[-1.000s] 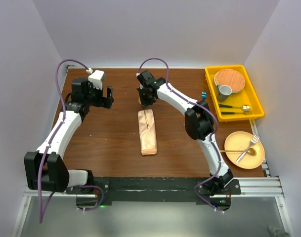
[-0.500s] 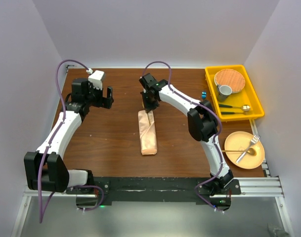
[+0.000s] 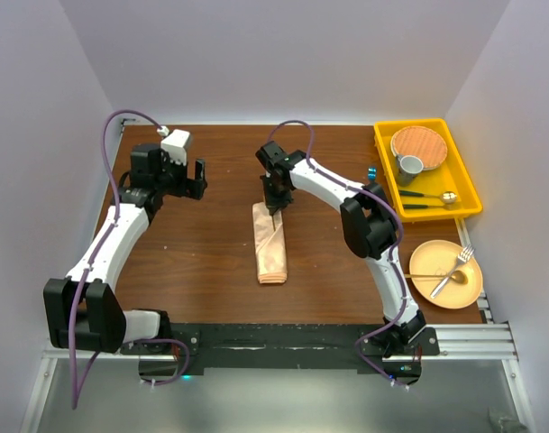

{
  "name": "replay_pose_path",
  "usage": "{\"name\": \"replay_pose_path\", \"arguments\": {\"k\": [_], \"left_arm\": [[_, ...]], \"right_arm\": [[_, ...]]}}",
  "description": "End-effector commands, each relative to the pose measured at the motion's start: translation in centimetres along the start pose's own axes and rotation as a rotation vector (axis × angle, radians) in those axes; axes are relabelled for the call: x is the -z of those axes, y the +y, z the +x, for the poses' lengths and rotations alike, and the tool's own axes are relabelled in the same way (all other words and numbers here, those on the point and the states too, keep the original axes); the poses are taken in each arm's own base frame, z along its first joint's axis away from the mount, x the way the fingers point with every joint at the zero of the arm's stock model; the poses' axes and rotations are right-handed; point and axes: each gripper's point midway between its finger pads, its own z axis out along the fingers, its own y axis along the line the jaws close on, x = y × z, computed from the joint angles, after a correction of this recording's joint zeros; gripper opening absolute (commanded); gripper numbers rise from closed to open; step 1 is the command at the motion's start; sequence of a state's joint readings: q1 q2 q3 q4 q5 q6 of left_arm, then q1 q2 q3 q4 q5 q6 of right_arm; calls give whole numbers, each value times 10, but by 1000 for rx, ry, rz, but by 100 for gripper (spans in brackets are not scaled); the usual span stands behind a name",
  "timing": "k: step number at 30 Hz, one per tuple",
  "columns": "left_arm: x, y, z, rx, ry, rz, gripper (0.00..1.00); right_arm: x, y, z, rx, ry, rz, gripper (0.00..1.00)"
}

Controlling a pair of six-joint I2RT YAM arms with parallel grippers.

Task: Fold the napkin into a case and place the utensils inside
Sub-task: Insert the spoon into the folded napkin.

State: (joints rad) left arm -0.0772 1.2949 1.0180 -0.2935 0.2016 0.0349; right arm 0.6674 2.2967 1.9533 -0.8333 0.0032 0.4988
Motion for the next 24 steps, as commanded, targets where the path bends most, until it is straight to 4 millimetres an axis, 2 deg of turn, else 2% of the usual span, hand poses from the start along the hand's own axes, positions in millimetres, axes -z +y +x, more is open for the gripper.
{"name": "replay_pose_path", "arguments": {"k": [1,5,13,20,24], "left_arm": [[9,1,-13,17,-61,-2,100],[11,0,-13,18,-63,-2,100],[11,-1,-11,22,-58,1,100],[11,-1,-9,23,-57,4,100],[12,-2,-7,24,-51,5,100]], "right_arm": [[32,7,-1,-46,-17,-27,0],[32,7,5,-61,4,-37,0],[44,9,3,-70,-3,-46,0],[32,1,29,-96,79,-26,0],[30,-3,34,-111,95,-13,0]]}}
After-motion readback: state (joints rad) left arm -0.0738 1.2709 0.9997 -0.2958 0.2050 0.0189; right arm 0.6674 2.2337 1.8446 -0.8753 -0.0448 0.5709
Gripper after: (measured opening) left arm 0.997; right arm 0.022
